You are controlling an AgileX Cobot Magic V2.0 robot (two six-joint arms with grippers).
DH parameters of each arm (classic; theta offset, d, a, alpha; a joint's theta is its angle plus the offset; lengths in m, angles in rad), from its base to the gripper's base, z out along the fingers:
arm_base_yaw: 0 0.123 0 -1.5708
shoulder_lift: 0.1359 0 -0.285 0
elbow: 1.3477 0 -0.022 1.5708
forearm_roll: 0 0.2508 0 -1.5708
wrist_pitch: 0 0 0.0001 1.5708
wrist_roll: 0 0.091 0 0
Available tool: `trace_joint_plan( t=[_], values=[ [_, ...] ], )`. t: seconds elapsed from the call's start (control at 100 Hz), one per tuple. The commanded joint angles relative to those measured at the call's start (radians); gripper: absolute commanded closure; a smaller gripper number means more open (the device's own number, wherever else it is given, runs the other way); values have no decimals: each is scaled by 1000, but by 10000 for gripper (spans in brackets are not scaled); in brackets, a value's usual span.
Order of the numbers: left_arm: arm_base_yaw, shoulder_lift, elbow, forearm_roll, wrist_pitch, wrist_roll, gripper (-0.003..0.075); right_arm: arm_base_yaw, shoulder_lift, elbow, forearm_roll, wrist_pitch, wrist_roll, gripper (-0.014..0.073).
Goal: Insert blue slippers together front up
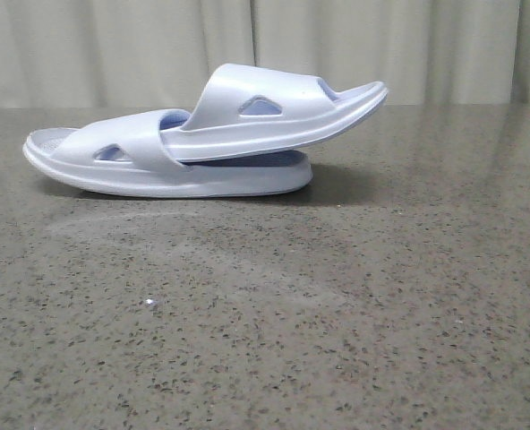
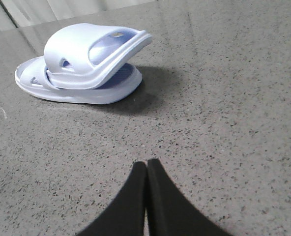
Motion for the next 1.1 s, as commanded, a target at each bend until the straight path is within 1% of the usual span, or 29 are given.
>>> trace_joint_plan(
  t=[0.0, 0.08, 0.12, 0.14, 0.16, 0.17, 0.19, 0.2, 0.21, 0.22, 0.23, 0.24, 0.25, 0.26, 0.27, 0.29, 0.3, 0.31, 0.32, 0.34, 0.36, 0.41, 0.49, 0.66, 0.75, 0.82, 0.86, 0.93, 1.09],
  values=[
    [-6, -28, 9, -2, -72, 0, 705, 2, 1, -26, 14, -58, -7, 676],
    [-6, -28, 9, -2, -72, 0, 705, 2, 1, -26, -15, -138, -7, 676],
    [-6, -28, 9, -2, -72, 0, 705, 2, 1, -26, -78, -164, 3, 676],
    [-6, -28, 9, -2, -72, 0, 705, 2, 1, -26, -127, -185, 31, 676],
    [-6, -28, 9, -2, -72, 0, 705, 2, 1, -25, -191, -208, 83, 676],
    [-6, -28, 9, -2, -72, 0, 705, 2, 1, -25, -216, -215, 130, 676],
    [-6, -28, 9, -2, -72, 0, 705, 2, 1, -25, -303, -237, 184, 676],
    [-6, -28, 9, -2, -72, 0, 705, 2, 1, -25, -368, -249, 242, 676],
    [-6, -28, 9, -2, -72, 0, 705, 0, 1, -25, -402, -255, 272, 676],
    [-6, -28, 9, -2, -72, 0, 705, 0, 1, -25, -437, -262, 332, 676],
    [-6, -28, 9, -2, -72, 0, 705, -3, 1, -25, -508, -266, 362, 676],
    [-6, -28, 9, -2, -72, 0, 705, -6, -1, -25, -543, -269, 421, 676],
    [-6, -28, 9, -2, -72, 0, 705, -8, -1, -25, -614, -271, 450, 676],
    [-6, -28, 9, -2, -72, 0, 705, -11, -1, -23, -649, -274, 478, 676],
    [-6, -28, 9, -2, -72, 0, 705, -13, -2, -23, -717, -276, 534, 676],
    [-6, -28, 9, -2, -72, 0, 705, -21, -4, -20, -782, -278, 613, 676],
    [-6, -28, 9, -2, -72, 0, 705, -23, -6, -20, -844, -278, 638, 676],
    [-6, -28, 9, -2, -72, 0, 705, -30, -9, -18, -873, -278, 663, 676],
    [-6, -28, 9, -2, -72, 0, 705, -33, -8, -16, -926, -278, 711, 676],
    [-6, -28, 9, -2, -72, 0, 705, -44, -15, -11, -992, -274, 774, 676],
    [-6, -28, 9, -2, -72, 0, 705, -56, -22, -7, -1028, -274, 823, 676],
    [-6, -28, 9, -2, -72, 0, 705, -89, -47, 12, -1126, -261, 898, 676],
    [-6, -28, 9, -2, -72, 0, 705, -150, -115, 50, -1189, -255, 948, 676],
    [-6, -28, 9, -2, -72, 0, 705, -283, -284, 141, -1223, -246, 950, 676],
    [-6, -28, 9, -2, -72, 0, 705, -328, -381, 188, -1243, -203, 950, 676],
    [-6, -28, 9, -2, -72, 0, 705, -350, -451, 227, -1251, -164, 952, 676],
    [-6, -28, 9, -2, -72, 0, 705, -358, -483, 225, -1253, -73, 954, 676],
    [-6, -28, 9, -2, -72, 0, 705, -365, -531, 225, -1255, -20, 954, 676],
    [-6, -28, 9, -2, -70, 0, 705, -367, -524, 225, -1256, -20, 954, 676]
  ],
)
